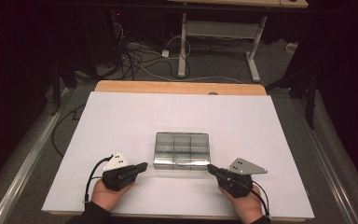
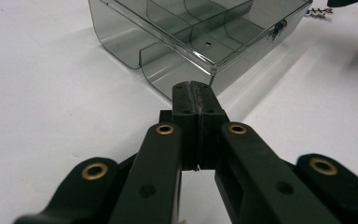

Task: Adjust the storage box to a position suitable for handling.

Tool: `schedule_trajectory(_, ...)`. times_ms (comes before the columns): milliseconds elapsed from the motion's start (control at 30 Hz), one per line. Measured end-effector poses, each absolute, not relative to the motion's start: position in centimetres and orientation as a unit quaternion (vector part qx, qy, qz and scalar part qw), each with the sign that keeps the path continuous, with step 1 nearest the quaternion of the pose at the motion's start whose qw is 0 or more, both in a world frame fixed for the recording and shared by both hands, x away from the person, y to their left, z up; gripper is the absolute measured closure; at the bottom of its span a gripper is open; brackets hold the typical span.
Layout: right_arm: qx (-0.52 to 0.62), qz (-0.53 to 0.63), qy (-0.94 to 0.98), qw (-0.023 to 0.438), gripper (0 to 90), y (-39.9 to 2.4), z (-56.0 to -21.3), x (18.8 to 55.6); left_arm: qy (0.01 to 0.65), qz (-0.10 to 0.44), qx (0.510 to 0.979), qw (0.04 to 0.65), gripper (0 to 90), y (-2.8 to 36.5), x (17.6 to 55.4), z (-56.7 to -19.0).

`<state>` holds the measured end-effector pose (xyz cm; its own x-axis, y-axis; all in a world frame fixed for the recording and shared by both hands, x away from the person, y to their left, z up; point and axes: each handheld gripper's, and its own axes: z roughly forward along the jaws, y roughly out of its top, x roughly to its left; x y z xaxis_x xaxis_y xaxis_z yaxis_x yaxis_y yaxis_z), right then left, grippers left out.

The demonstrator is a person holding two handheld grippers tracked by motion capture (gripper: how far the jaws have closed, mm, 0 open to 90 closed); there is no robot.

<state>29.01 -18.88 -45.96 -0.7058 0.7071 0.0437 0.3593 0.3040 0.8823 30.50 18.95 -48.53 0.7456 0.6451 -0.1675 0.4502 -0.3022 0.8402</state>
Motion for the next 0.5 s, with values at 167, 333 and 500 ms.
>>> schedule_trajectory(167,0.33,0.48,0.795,0.169,90.0,-18.0,-46.4,28.9,0.341,0.103,0.8,0.482,86.7,18.9,30.4,-48.4)
schedule_trajectory(333,0.326,0.472,0.803,0.161,90.0,-17.0,-46.9,29.0,0.329,0.115,0.802,0.486,86.7,18.9,30.0,-48.3)
schedule_trajectory(500,0.318,0.467,0.81,0.156,90.0,-16.0,-47.2,29.1,0.337,0.108,0.798,0.488,86.9,18.9,30.2,-48.4)
